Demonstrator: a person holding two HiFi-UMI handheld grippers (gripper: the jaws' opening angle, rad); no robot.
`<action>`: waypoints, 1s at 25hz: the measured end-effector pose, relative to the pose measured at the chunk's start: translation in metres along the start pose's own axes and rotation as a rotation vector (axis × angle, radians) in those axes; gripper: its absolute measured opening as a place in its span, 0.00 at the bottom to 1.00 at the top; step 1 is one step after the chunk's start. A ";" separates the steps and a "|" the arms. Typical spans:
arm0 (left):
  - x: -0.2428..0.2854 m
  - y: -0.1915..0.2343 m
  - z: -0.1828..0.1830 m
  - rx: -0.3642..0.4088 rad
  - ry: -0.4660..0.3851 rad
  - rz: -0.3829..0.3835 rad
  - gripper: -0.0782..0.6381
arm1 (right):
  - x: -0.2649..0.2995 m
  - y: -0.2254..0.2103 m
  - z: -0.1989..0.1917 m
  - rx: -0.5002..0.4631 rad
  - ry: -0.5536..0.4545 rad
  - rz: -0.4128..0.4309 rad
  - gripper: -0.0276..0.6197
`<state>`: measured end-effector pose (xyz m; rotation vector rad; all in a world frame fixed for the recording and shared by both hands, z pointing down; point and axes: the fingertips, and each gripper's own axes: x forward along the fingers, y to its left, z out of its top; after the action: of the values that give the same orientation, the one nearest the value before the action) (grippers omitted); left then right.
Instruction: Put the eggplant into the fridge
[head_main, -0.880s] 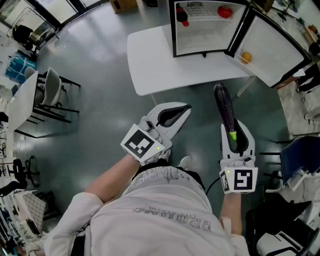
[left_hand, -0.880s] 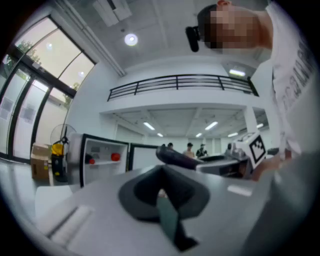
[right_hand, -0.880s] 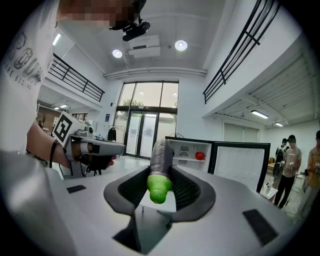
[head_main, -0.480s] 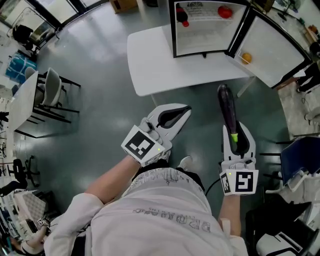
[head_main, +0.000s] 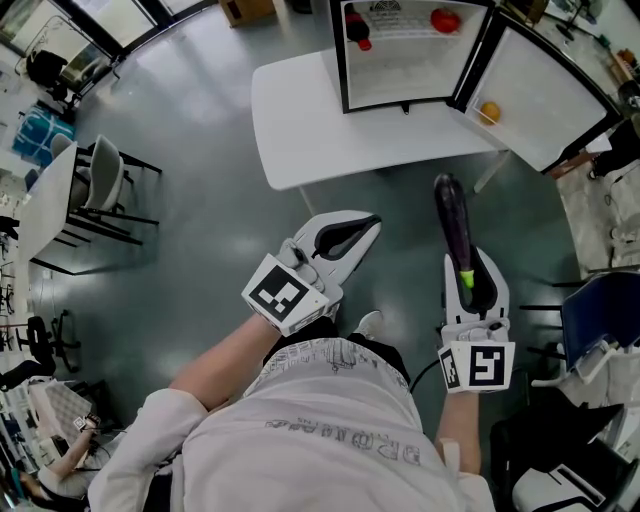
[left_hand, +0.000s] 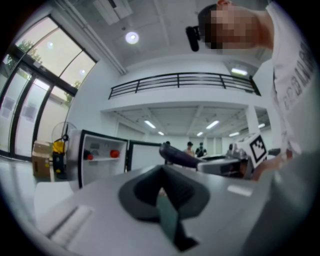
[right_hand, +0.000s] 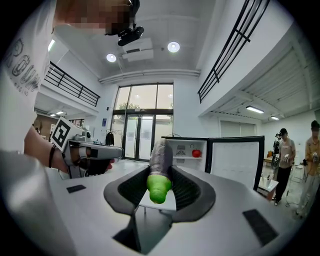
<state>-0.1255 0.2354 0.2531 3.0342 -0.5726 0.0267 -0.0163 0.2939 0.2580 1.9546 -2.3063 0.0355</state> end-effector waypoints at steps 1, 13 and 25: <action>0.001 -0.003 0.000 0.002 -0.002 0.000 0.12 | -0.002 -0.001 0.000 -0.002 -0.001 0.001 0.24; 0.017 -0.039 -0.005 0.013 -0.003 0.015 0.12 | -0.030 -0.023 -0.010 -0.011 0.001 0.032 0.24; 0.042 -0.052 -0.004 0.023 -0.018 0.016 0.12 | -0.037 -0.043 -0.016 -0.031 0.001 0.040 0.24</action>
<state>-0.0676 0.2689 0.2553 3.0555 -0.6021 0.0073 0.0333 0.3245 0.2674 1.8935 -2.3307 0.0047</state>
